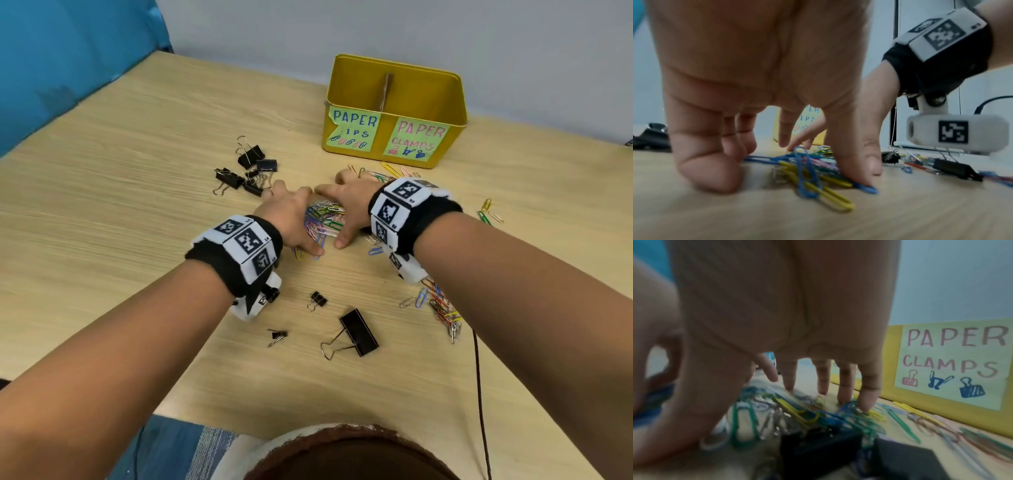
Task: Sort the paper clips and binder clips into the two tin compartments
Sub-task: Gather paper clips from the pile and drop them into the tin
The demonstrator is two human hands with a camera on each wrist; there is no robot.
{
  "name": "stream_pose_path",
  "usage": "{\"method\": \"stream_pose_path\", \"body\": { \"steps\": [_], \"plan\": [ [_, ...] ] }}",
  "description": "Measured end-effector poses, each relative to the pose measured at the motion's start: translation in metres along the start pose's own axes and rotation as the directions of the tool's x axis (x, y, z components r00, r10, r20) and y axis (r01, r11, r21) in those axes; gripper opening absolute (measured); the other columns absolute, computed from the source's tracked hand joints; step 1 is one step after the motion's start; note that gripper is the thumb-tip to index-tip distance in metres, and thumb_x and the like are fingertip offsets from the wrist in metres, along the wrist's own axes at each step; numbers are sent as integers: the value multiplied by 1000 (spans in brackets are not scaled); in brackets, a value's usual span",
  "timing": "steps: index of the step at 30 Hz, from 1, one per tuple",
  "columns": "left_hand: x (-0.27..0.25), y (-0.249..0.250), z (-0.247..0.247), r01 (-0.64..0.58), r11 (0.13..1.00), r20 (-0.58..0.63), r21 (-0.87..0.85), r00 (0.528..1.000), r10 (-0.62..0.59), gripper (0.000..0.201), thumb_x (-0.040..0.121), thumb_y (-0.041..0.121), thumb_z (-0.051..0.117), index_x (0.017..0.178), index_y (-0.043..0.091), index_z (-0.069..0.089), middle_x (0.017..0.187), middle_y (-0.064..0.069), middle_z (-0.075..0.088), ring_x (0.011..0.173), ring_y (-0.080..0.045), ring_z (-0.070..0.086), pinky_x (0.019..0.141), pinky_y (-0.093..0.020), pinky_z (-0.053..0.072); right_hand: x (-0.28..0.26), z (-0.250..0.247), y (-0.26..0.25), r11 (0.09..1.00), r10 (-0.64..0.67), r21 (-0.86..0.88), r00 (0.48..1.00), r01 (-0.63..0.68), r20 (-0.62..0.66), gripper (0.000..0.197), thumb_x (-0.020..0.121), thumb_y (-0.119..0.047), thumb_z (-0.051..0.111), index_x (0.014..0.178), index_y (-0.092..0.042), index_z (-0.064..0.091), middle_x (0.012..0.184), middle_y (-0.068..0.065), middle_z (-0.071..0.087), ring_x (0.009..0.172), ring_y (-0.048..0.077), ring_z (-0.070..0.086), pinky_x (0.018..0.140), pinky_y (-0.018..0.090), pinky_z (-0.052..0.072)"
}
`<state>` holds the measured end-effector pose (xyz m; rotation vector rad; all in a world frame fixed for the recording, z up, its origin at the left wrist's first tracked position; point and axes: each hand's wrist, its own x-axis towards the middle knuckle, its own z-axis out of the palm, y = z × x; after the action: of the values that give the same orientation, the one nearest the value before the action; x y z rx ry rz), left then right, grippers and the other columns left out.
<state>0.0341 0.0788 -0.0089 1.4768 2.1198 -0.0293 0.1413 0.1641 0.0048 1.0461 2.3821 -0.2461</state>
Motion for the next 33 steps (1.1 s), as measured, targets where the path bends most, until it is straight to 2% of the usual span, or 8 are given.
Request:
{"method": "stream_pose_path", "body": {
  "steps": [7,11,14,16,19,21,24,33],
  "plan": [
    [15,14,10,-38,996,-61,-83,998,33,49,86,12,58,131,4,40,130,-21,41,119,-38,48,101,-42,44,4,3,-5,994,-90,47,992,94,-85,48,85,-17,63,130,-12,47,129,17,47,116,34,52,90,37,45],
    [20,23,12,-63,993,-87,-101,995,54,42,87,17,61,124,0,48,125,-21,50,114,-36,53,93,-39,45,0,5,-7,995,-77,47,990,83,-119,37,90,-12,51,126,-5,51,125,18,58,114,33,55,87,34,44],
    [21,24,5,-93,990,-96,-109,992,83,33,86,17,62,113,-1,56,119,-20,59,112,-33,55,86,-33,44,-1,1,5,964,-13,265,998,28,-60,23,89,-13,57,111,-6,60,103,14,64,81,26,61,66,29,44],
    [24,21,-2,-82,984,-81,-158,994,69,31,84,14,62,111,0,59,117,-17,61,110,-30,57,87,-32,45,1,3,18,795,35,605,999,-40,21,5,88,-9,60,91,-10,57,79,6,58,58,18,57,55,26,46],
    [33,14,-14,-54,929,11,-367,998,63,28,82,1,61,110,-2,63,104,-17,64,86,-26,64,89,-37,54,5,0,38,542,59,836,996,-88,66,15,88,-5,60,79,-14,53,74,4,56,56,17,56,52,22,48],
    [41,8,-26,-44,835,42,-548,996,80,16,80,-11,58,92,-2,65,85,-15,62,58,-17,63,77,-35,60,4,-9,47,460,45,886,998,-59,43,18,88,-2,59,75,-14,53,75,5,57,59,15,56,48,17,52],
    [46,10,-53,-85,692,11,-717,991,134,27,82,-17,52,70,6,55,69,-7,51,38,-4,58,52,-15,55,1,-35,58,259,22,964,998,54,-61,21,88,5,55,74,-10,53,72,5,55,59,12,56,45,14,53],
    [67,49,-133,-304,497,-208,-812,948,241,31,84,-18,45,68,7,51,68,-6,53,56,-10,58,52,-14,54,8,-120,69,-53,61,907,908,418,-415,22,90,7,49,76,-8,57,52,-3,64,49,8,63,46,18,52]
  ]
}}
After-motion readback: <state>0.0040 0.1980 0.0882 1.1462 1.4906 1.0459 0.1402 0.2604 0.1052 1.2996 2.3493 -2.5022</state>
